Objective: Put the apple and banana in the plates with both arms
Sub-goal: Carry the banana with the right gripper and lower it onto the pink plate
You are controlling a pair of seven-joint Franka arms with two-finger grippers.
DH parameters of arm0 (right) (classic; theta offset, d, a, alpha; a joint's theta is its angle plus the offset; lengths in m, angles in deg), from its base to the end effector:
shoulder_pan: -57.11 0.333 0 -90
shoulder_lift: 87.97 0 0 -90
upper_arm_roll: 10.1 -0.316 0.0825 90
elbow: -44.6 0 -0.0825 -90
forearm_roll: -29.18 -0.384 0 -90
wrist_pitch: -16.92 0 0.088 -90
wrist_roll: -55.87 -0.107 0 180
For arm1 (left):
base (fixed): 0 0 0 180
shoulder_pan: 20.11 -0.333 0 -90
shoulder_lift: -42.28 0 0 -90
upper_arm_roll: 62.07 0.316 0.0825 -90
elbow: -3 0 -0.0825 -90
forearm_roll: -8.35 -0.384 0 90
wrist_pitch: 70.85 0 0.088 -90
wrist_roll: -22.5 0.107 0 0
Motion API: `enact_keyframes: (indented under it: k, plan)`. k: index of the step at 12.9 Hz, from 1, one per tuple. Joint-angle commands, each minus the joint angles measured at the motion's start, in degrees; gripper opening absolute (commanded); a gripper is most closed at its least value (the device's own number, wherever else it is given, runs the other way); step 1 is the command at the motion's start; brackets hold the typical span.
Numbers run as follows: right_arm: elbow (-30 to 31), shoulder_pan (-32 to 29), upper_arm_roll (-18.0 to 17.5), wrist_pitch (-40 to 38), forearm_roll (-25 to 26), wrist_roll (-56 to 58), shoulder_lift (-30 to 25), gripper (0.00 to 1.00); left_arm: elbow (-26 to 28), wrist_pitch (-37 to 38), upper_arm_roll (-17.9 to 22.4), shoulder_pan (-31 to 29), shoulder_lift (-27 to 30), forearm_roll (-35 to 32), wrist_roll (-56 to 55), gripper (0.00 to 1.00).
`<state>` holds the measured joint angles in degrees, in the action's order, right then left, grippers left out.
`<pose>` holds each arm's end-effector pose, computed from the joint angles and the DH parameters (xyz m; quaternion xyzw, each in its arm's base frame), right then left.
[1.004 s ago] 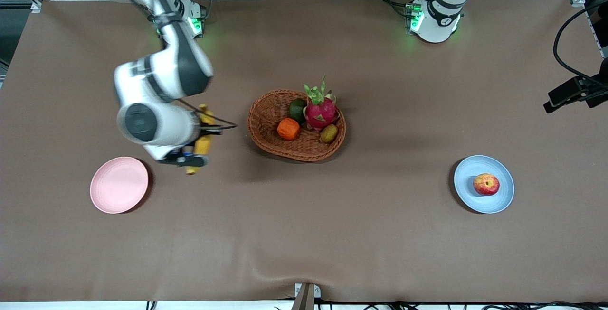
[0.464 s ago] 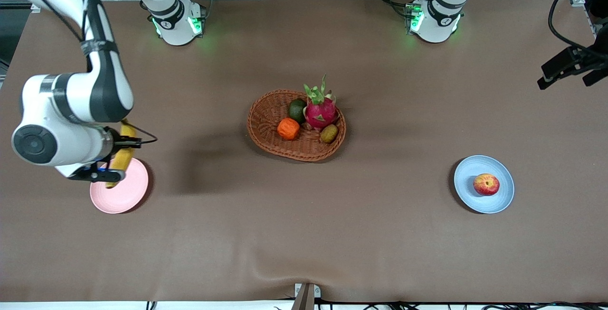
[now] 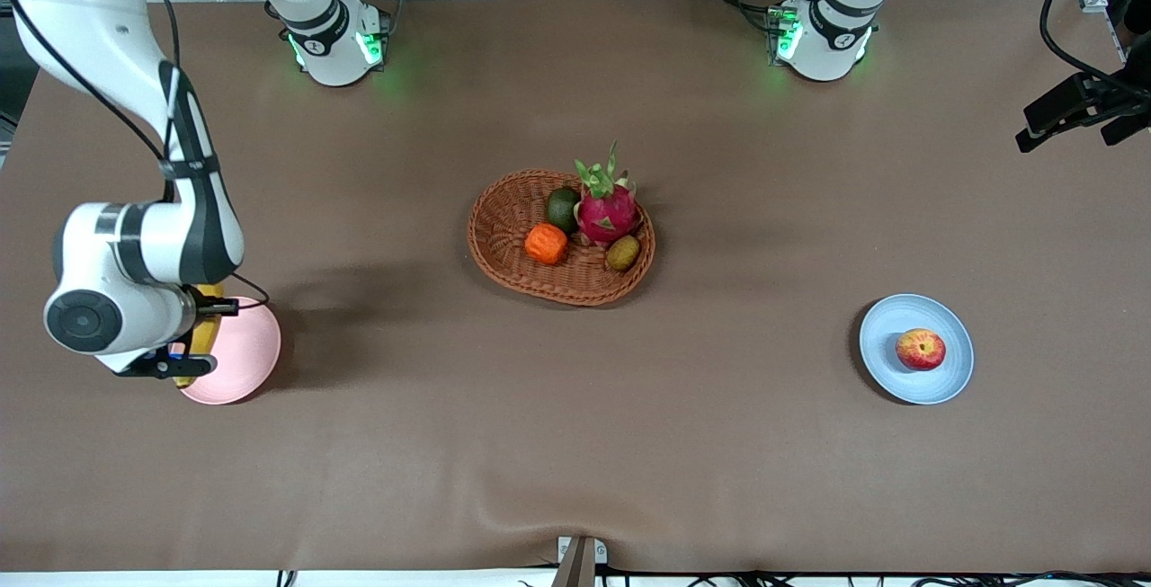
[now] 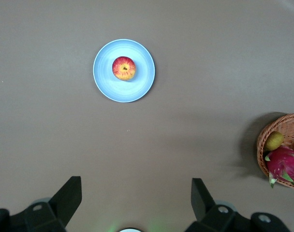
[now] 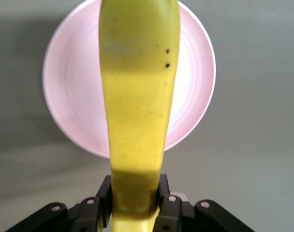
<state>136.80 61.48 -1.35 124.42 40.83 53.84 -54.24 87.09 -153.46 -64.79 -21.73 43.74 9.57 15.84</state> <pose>0.6525 -0.0541 0.2685 0.9785 -0.0036 -0.1595 0.1310 0.5325 -0.0131 0.6751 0.9988 0.0471 -0.0009 0.0099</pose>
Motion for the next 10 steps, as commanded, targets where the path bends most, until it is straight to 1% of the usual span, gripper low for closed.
enact_keyframes:
  k: [1,3,5,7,8,9,10]
  plan:
    - [-1.15,-1.38,-1.01,1.39,1.79,0.35,2.21,0.0,-0.16,0.96,0.07,0.04,0.21,-0.34,-0.45,1.0]
    - [-1.15,-2.78,-1.01,5.6,1.96,0.35,3.97,0.0,-0.25,0.96,0.07,0.04,0.3,-0.34,-0.45,1.0]
    - [-0.8,-3.06,-1.1,6.06,1.88,0.44,4.16,0.0,-0.16,0.96,0.07,0.04,0.21,-0.69,-0.54,1.0]
    - [-0.62,-2.88,-1.1,6.15,1.88,0.44,4.42,0.13,-0.07,0.96,0.07,0.04,0.12,-0.78,-0.45,1.0]
    - [-0.62,-2.79,-1.1,6.15,1.88,0.35,4.59,0.3,-0.16,0.96,0.07,-0.05,0.12,-0.78,-0.45,1.0]
    - [-0.62,-2.79,-1.1,5.97,1.79,0.35,4.59,0.67,-0.16,0.96,0.07,-0.05,0.12,-0.78,-0.45,1.0]
    - [-0.62,-3.05,-1.19,5.97,1.7,0.35,4.51,1.0,-0.07,0.96,0.07,-0.05,0.12,-0.7,-0.54,1.0]
